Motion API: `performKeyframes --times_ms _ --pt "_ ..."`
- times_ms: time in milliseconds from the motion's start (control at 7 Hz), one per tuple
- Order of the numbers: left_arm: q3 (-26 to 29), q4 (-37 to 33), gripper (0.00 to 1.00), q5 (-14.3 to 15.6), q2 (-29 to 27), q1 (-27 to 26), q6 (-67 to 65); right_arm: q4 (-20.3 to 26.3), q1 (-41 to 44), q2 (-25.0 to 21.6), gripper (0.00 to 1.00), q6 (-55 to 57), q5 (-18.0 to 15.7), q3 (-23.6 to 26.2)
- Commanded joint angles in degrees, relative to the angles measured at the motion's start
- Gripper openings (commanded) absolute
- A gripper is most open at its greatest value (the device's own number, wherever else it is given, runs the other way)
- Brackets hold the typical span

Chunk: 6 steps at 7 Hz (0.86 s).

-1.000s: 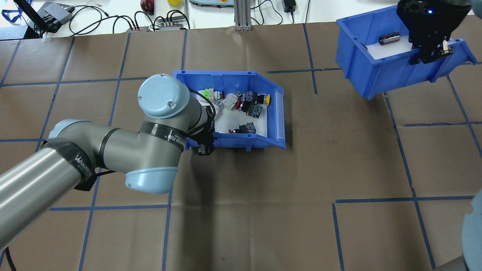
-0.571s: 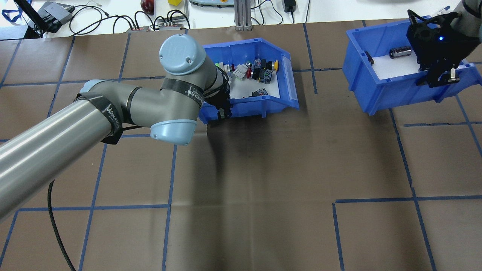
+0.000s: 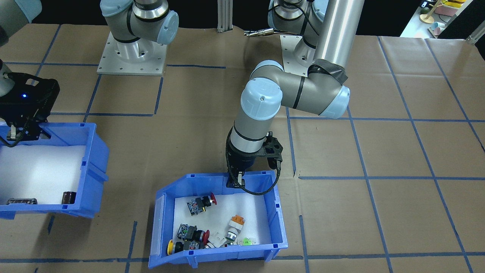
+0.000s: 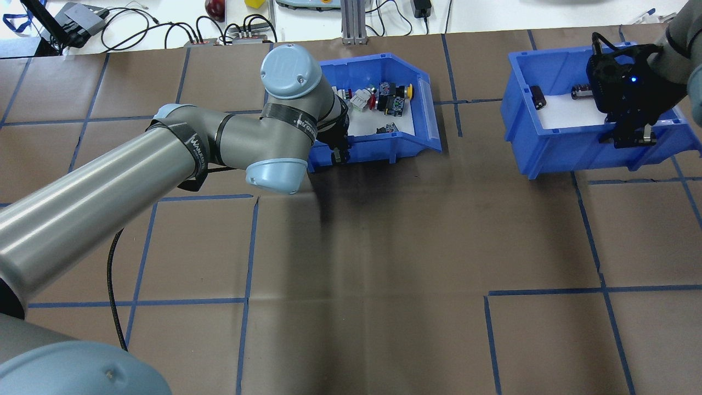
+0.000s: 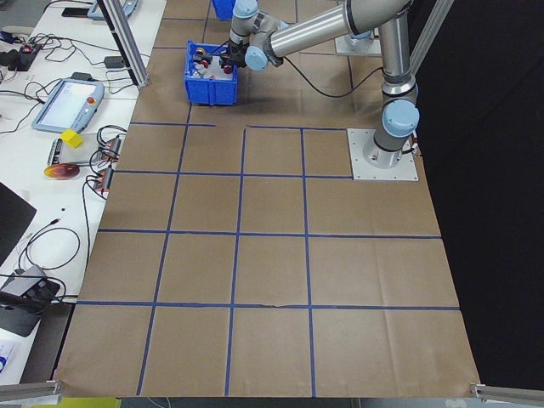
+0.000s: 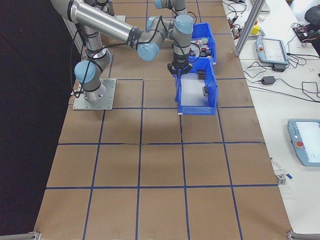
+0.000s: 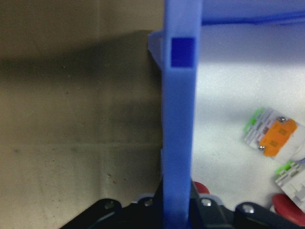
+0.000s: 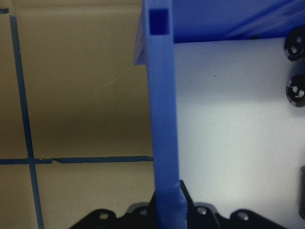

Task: Place button box in front

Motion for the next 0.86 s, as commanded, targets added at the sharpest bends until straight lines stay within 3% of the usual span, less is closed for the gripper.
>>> performKeyframes --times_ms 0,143,429,571,714 --pt "0.5 0.0 0.18 0.0 -0.2 0.0 -0.3 -0.2 0.1 0.0 0.13 -0.2 0.3 0.7" --pt "0.9 -0.1 0.99 -0.1 -0.4 0.5 -0.6 -0.3 0.1 -0.1 0.13 0.1 0.3 1.2" --pt "1.2 -0.7 0.99 -0.8 -0.4 0.5 -1.3 -0.4 0.0 -0.2 0.13 -0.3 0.3 0.7" --pt "2.1 -5.6 0.99 -0.7 2.3 0.4 0.0 -0.4 0.1 -1.0 0.13 -0.3 0.3 1.5" --pt "4.4 -17.1 0.99 -0.7 6.1 1.2 4.7 -0.4 0.1 -1.1 0.13 -0.3 0.3 1.6"
